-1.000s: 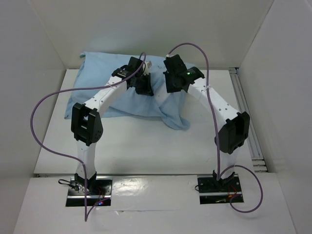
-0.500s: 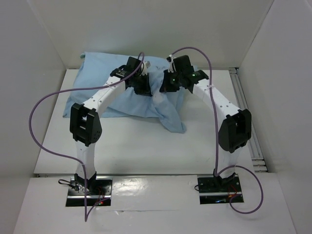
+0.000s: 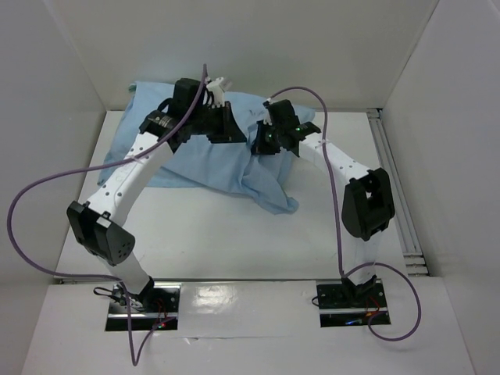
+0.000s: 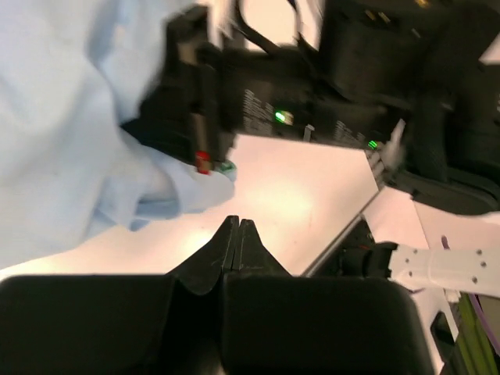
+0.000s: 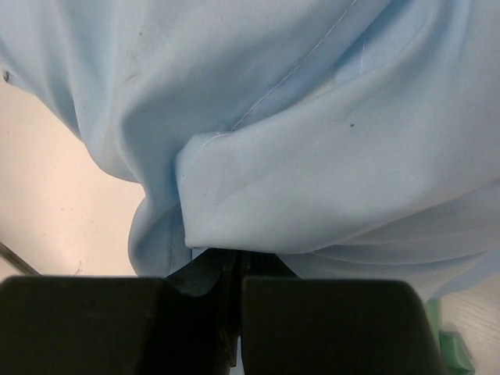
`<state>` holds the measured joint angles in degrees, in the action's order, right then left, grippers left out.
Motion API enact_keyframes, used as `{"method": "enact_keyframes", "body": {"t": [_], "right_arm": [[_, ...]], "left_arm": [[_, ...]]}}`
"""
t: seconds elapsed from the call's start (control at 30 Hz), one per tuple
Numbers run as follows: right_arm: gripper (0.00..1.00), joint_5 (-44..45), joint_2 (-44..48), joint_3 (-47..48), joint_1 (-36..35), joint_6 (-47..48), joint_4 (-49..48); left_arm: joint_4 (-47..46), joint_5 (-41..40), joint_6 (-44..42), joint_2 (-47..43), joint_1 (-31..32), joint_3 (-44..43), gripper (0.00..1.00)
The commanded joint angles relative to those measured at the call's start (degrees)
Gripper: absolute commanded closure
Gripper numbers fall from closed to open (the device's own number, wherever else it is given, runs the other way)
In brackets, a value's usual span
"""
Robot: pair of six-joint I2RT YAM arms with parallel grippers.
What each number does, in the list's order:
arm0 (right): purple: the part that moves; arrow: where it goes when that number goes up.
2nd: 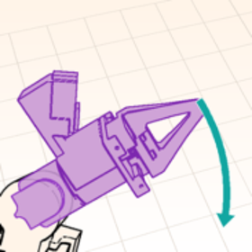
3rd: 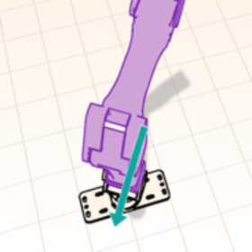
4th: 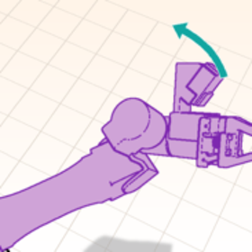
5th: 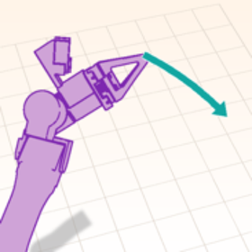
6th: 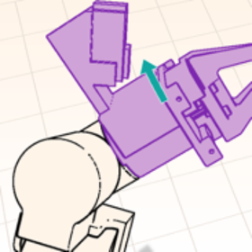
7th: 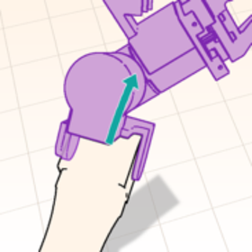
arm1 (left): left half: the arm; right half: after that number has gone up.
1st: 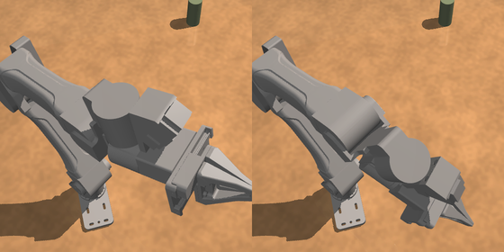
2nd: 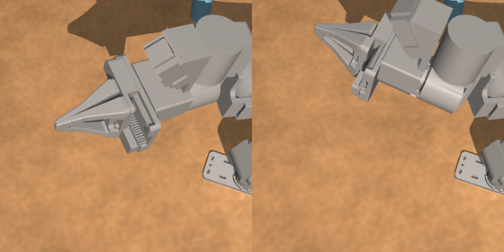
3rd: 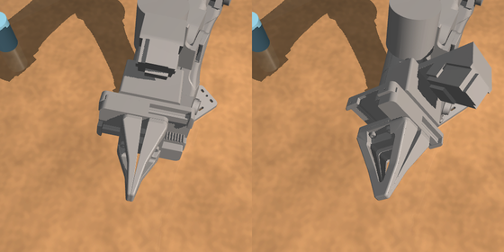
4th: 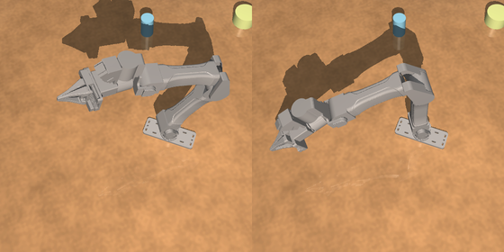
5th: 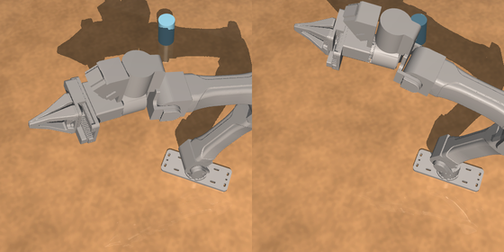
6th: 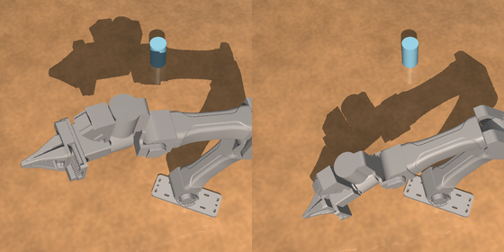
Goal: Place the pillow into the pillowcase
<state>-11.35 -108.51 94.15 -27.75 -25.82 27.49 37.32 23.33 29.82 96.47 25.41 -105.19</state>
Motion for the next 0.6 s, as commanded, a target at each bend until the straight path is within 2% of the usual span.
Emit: {"method": "enact_keyframes", "body": {"t": [0.0,0.07,0.1,0.13,0.17,0.23,0.57], "right_arm": [[1.0,1.4,0.0,1.7,-0.6,-1.9,-7.1],[1.0,1.4,1.9,1.7,-0.6,-2.5,-7.1],[1.0,1.4,2.6,0.8,-0.6,-2.5,-7.1],[1.0,1.4,3.3,-0.9,-0.6,-2.5,-7.1],[1.0,0.7,3.9,-1.4,-0.6,-2.5,-7.1],[1.0,0.7,4.6,-2.3,-0.6,-2.5,-6.4],[1.0,0.7,7.2,-5.8,-0.6,-2.5,-5.9]], "left_arm": [[-1.1,1.9,1.2,-0.7,1.4,3.4,1.0],[-1.1,-1.3,0.6,-0.1,1.9,3.9,0.99],[-1.1,-2.8,0.6,0.6,1.9,3.9,0.87],[-0.3,-7.2,0.1,1.4,1.9,3.3,0.7],[0.3,-9.2,-0.6,2.9,1.9,3.3,0.44],[0.3,-14.3,-0.6,4.4,1.9,2.8,0.33],[-2.3,-14.3,-0.6,12.8,1.9,-1.9,0.33]]}}
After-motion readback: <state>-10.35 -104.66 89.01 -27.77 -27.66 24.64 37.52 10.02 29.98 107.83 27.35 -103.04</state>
